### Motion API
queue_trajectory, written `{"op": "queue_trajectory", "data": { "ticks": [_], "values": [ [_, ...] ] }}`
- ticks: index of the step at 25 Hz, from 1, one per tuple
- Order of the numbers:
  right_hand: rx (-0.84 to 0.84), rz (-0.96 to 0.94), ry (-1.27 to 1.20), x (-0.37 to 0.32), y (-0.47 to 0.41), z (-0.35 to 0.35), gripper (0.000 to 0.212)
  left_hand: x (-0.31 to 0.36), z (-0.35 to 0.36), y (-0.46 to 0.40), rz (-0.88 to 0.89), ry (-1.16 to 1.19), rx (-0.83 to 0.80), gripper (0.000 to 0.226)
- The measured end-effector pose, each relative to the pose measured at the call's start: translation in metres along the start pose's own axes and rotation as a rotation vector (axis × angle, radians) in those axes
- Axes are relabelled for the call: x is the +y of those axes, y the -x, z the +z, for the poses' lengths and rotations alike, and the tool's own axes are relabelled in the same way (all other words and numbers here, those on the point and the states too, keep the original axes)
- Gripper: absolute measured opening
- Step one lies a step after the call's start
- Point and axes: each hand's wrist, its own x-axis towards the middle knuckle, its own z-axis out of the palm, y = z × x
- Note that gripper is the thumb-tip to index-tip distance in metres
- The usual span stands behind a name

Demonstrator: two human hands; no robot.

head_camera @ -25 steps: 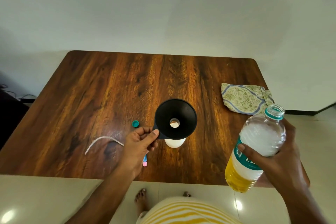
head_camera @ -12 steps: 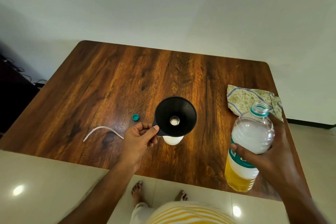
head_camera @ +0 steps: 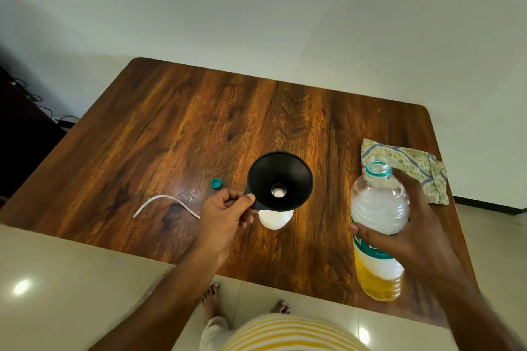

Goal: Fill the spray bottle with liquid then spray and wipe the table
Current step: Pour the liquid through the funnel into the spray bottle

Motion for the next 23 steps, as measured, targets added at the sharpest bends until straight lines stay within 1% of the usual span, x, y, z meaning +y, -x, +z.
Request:
{"op": "queue_trajectory", "data": {
  "ticks": [6, 11, 17, 23],
  "values": [
    [-0.134, -0.027, 0.089, -0.008, -0.012, 0.007, 0.095, -0.002, -0.002, -0.003, -0.009, 0.005, 0.001, 0.011],
    [-0.226, -0.050, 0.185, -0.008, -0.023, 0.012, 0.099, -0.006, -0.005, -0.004, -0.018, 0.021, -0.011, 0.009],
    [-0.294, -0.030, 0.290, -0.012, -0.032, 0.014, 0.091, -0.009, -0.004, -0.006, -0.022, 0.036, -0.015, 0.008],
    [-0.359, -0.036, 0.358, -0.018, -0.036, 0.017, 0.091, -0.010, -0.003, -0.006, -0.019, 0.037, -0.018, 0.008]
  ]
}}
